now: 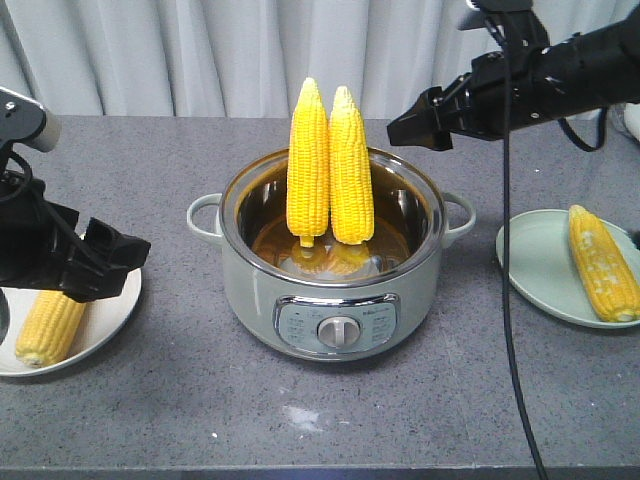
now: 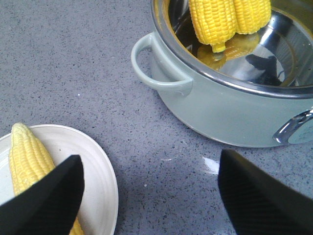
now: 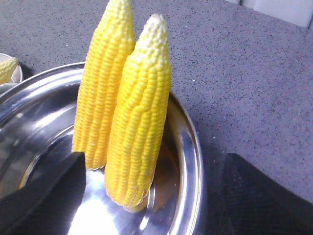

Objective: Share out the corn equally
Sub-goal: 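Reach the right gripper over the pot to the upright cob nearest it, then grasp the cob with the right gripper and lift it from the pot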

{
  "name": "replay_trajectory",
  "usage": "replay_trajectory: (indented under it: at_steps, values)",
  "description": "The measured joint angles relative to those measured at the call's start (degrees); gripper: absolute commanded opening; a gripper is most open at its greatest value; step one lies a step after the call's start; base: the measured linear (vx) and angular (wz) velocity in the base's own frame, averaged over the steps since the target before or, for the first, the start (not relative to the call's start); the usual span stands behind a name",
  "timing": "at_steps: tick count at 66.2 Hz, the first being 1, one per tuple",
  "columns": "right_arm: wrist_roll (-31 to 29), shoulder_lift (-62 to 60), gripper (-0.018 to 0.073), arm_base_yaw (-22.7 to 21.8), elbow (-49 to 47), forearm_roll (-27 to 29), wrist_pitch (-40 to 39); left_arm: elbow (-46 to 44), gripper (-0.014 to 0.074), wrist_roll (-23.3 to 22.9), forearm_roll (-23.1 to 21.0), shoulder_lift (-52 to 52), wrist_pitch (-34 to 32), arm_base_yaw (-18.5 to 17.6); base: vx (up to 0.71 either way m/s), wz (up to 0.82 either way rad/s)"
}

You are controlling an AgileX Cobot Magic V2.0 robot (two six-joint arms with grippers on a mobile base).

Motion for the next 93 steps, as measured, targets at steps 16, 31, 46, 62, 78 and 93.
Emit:
replay_trajectory:
  at_steps: [16,31,46,62,78,93]
  values:
    - [-1.2,8.4,0.0559,4.1,-9.4,-0.4,0.8,0.0,0.0552,0.0,0.0,0.0,0.0,0.0,0.00,0.00]
    - [-1.3,14.2,0.0559,5.0,-15.4,-0.4,1.7,0.0,0.0552,0.0,0.0,0.0,-0.4,0.0,0.00,0.00]
    - [-1.3,18.9,0.0459,5.3,-19.7,0.9,2.2,0.0,0.0552,0.0,0.0,0.0,-0.4,0.0,0.00,0.00]
    - [-1.6,19.6,0.0249,5.3,-20.0,1.5,3.3,0.0,0.0552,0.0,0.1,0.0,-0.4,0.0,0.00,0.00]
    - [-2.0,19.6,0.0221,5.3,-20.0,1.5,3.5,0.0,0.0552,0.0,0.2,0.0,-0.4,0.0,0.00,0.00]
    - [-1.9,18.3,0.0223,5.3,-20.0,-0.7,4.1,0.0,0.0552,0.0,0.3,0.0,-0.4,0.0,0.00,0.00]
